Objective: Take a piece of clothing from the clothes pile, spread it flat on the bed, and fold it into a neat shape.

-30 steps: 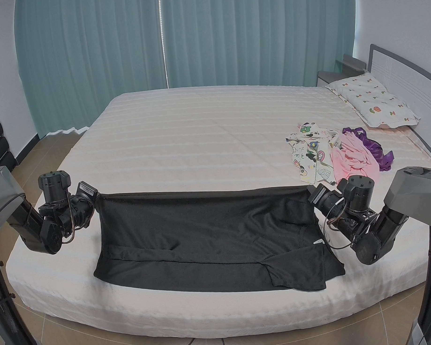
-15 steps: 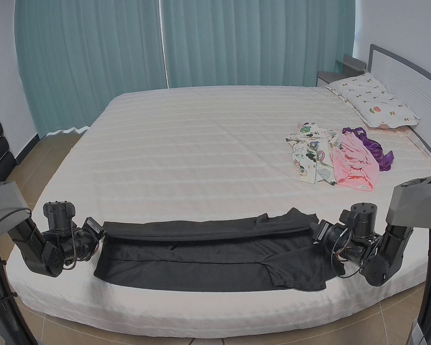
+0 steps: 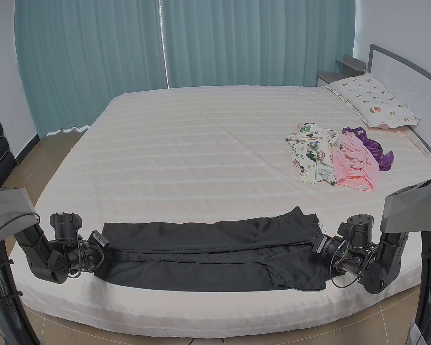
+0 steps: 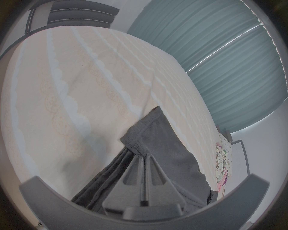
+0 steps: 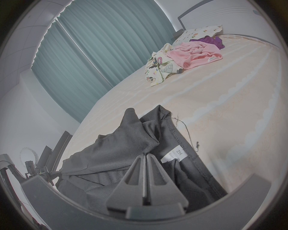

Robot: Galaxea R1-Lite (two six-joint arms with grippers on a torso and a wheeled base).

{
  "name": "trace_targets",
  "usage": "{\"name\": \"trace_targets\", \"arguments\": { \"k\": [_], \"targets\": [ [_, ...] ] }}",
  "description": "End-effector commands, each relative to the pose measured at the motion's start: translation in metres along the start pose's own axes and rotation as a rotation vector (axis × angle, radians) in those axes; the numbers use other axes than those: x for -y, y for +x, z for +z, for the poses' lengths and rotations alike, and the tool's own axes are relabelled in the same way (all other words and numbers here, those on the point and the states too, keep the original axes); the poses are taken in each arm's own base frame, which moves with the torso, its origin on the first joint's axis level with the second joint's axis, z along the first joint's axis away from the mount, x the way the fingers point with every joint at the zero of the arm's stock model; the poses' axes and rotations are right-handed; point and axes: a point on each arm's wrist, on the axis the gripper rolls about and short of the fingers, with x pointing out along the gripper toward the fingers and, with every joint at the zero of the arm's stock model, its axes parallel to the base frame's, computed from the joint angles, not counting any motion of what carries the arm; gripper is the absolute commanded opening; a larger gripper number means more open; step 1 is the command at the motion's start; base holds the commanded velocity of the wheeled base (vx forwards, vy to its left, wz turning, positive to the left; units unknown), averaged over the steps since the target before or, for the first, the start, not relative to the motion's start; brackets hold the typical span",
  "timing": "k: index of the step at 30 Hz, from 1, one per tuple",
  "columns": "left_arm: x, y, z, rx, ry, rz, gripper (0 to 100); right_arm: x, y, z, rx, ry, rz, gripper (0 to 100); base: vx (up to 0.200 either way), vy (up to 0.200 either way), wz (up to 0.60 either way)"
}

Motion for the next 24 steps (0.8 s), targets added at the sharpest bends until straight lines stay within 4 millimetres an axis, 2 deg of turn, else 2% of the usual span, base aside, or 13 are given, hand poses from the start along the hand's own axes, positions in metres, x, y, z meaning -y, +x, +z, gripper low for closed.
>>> {"name": "trace_targets", "arguments": {
  "k": [1, 13, 14, 15, 19, 23, 24],
  "targets": [
    [-0.005, 0.000, -0.004, -0.014, -0.003, 0.018, 0, 0.003, -0.001, -0.002, -0.009, 0.002, -0.013, 0, 0.000, 0.000, 0.00],
    [-0.006, 0.000, -0.004, -0.018, -0.004, 0.024, 0, 0.006, 0.000, -0.006, -0.025, 0.002, -0.024, 0, 0.000, 0.000, 0.00],
    [-0.006, 0.000, -0.004, -0.018, -0.004, 0.024, 100, 0.007, 0.000, -0.006, -0.026, 0.002, -0.025, 0, 0.000, 0.000, 0.00],
    [-0.006, 0.000, -0.004, -0.017, -0.004, 0.023, 100, 0.007, -0.001, -0.006, -0.026, 0.002, -0.025, 100, 0.000, 0.000, 0.00],
    [-0.004, -0.002, -0.003, -0.012, -0.004, 0.017, 100, 0.005, -0.005, -0.002, -0.013, 0.006, -0.019, 100, 0.000, 0.000, 0.00],
    [0.000, -0.010, 0.001, 0.006, -0.004, 0.000, 100, 0.002, -0.012, 0.009, 0.023, 0.017, -0.007, 100, 0.000, 0.000, 0.00],
    [0.002, -0.017, 0.004, 0.020, -0.005, -0.009, 100, 0.002, -0.018, 0.016, 0.044, 0.026, -0.007, 100, 0.000, 0.000, 0.00]
  ]
}}
